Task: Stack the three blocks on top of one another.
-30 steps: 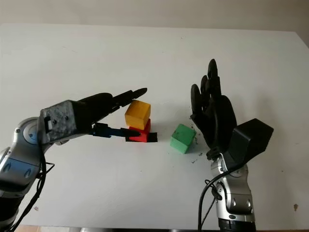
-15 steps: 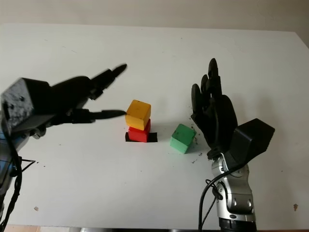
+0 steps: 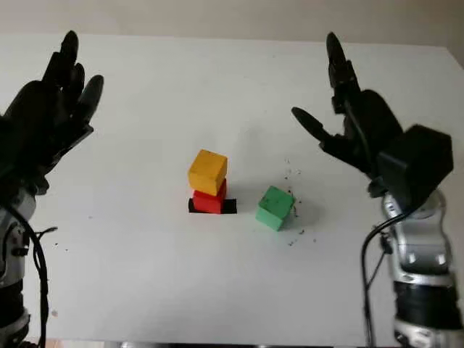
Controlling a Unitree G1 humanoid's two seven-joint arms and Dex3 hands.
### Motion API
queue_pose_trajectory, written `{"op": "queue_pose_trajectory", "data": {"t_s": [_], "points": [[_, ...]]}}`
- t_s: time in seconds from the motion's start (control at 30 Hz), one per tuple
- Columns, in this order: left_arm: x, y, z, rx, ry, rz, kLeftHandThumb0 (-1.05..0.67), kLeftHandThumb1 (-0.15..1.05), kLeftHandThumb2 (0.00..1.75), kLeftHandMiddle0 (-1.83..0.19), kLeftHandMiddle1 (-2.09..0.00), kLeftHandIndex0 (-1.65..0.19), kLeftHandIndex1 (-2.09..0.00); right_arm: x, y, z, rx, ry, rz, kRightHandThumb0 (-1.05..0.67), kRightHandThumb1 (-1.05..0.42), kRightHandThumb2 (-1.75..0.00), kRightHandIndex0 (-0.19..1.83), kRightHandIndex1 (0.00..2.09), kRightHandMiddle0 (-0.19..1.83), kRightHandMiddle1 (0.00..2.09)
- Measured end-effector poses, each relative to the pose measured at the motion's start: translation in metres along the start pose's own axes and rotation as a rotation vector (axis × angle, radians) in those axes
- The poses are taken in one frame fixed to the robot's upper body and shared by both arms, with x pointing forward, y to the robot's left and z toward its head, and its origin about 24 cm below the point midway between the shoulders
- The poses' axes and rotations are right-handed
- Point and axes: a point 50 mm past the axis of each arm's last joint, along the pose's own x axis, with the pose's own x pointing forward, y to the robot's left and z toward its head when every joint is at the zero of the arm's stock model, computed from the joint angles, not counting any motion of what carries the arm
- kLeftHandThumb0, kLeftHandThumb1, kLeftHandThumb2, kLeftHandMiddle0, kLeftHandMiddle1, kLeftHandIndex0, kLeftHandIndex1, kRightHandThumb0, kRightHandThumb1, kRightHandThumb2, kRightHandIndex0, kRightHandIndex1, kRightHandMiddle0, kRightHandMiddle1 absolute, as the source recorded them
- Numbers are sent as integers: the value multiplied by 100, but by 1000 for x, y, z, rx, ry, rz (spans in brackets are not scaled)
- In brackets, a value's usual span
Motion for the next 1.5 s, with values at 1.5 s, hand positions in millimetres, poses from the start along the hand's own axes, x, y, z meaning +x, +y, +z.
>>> {"op": "queue_pose_trajectory", "data": {"t_s": [1.5], "points": [[-46,-23,-50,-241,41,111,-72,105,58,9,-6,9,-6,-9,64,10,-816,-364,624,-64,-79,-6,-1,5,49,8]]}}
